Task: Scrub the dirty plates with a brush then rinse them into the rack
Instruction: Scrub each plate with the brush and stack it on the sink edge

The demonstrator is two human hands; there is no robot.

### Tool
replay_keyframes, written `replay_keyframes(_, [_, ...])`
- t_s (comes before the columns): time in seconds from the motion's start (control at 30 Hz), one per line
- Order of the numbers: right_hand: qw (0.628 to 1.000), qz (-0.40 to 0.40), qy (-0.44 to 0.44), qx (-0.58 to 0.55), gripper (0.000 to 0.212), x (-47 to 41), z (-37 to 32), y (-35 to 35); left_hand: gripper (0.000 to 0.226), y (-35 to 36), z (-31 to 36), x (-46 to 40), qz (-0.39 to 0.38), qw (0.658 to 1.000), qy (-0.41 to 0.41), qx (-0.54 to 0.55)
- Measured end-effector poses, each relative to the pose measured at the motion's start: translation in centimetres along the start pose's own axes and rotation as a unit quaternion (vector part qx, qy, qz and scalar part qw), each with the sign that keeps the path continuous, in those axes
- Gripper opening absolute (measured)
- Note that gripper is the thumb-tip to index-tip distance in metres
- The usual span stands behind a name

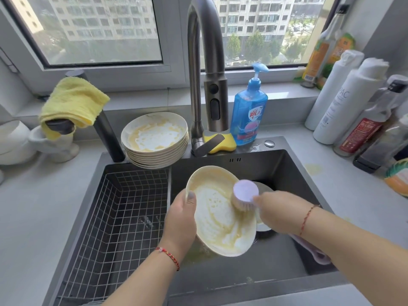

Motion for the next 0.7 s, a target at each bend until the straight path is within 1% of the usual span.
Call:
replay_keyframes(0.03, [0.999,-0.036,-0.026,0.005,0.042,0.2,-0.4,1.0,0.030,-0.4,0.1,-0.1,0.014,1.000,0.003,-0.002])
replay_keyframes(0.07, [0.998,-0.037,-0.039,-0.041,0.038,0.6,-0.8,1.8,0.030,-0.8,0.2,-0.1,0.028,1.000,0.001,-0.004])
replay_keyframes(0.1, [0.992,-0.025,-0.044,-0.115,0.034,1.1,-0.9,2.1,0.029,-1.2,0.2,-0.2,0.046,0.999,-0.004,-0.006])
replay_keyframes(0.17, [0.963,0.020,-0.043,-0.267,0.029,1.9,-0.8,2.3,0.026,-1.8,-0.1,-0.5,0.073,0.997,-0.021,0.010])
replay_keyframes(0.2, [0.943,0.052,-0.027,-0.327,0.026,2.1,-0.4,2.4,0.026,-2.0,-0.4,-0.6,0.078,0.995,-0.044,0.039])
replay_keyframes(0.27, [0.905,0.138,0.037,-0.401,0.017,2.2,1.9,2.6,0.031,-2.1,-1.2,-0.7,0.078,0.985,-0.106,0.115])
replay_keyframes(0.3, [0.872,0.191,0.073,-0.444,0.020,2.2,3.3,2.8,0.033,-2.1,-1.5,-0.7,0.074,0.978,-0.133,0.144])
replay_keyframes(0.33, [0.830,0.229,0.099,-0.499,0.025,2.1,4.2,3.3,0.035,-2.0,-1.8,-0.6,0.068,0.972,-0.156,0.163])
replay_keyframes(0.37, [0.786,0.245,0.117,-0.555,0.028,2.0,4.7,4.1,0.037,-1.9,-2.0,-0.4,0.062,0.967,-0.173,0.176])
replay_keyframes(0.43, [0.710,0.235,0.135,-0.650,0.031,1.4,4.2,5.8,0.042,-1.4,-2.6,0.0,0.044,0.960,-0.194,0.199])
replay_keyframes(0.53, [0.619,0.177,0.125,-0.755,0.039,0.4,1.7,7.4,0.051,-0.3,-3.5,0.4,0.001,0.941,-0.237,0.243])
replay_keyframes(0.6, [0.552,0.170,0.114,-0.808,0.031,-0.3,0.5,7.6,0.054,0.2,-3.6,0.6,-0.027,0.929,-0.259,0.265])
replay_keyframes(0.67, [0.485,0.187,0.121,-0.846,0.016,-0.7,0.1,7.7,0.053,0.8,-3.4,0.9,-0.055,0.923,-0.270,0.268])
replay_keyframes(0.7, [0.464,0.196,0.128,-0.854,0.012,-0.8,0.1,7.8,0.053,1.0,-3.4,1.1,-0.065,0.921,-0.278,0.265])
Point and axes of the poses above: each hand's wrist, its own x-axis away from the middle knuckle, its own y-axis out of the palm, z = x × y, the point moved 7 cm from there along -x, towards the middle knuckle, and after that the axes turned 11 degrees about -y, right-handed, at the moved point
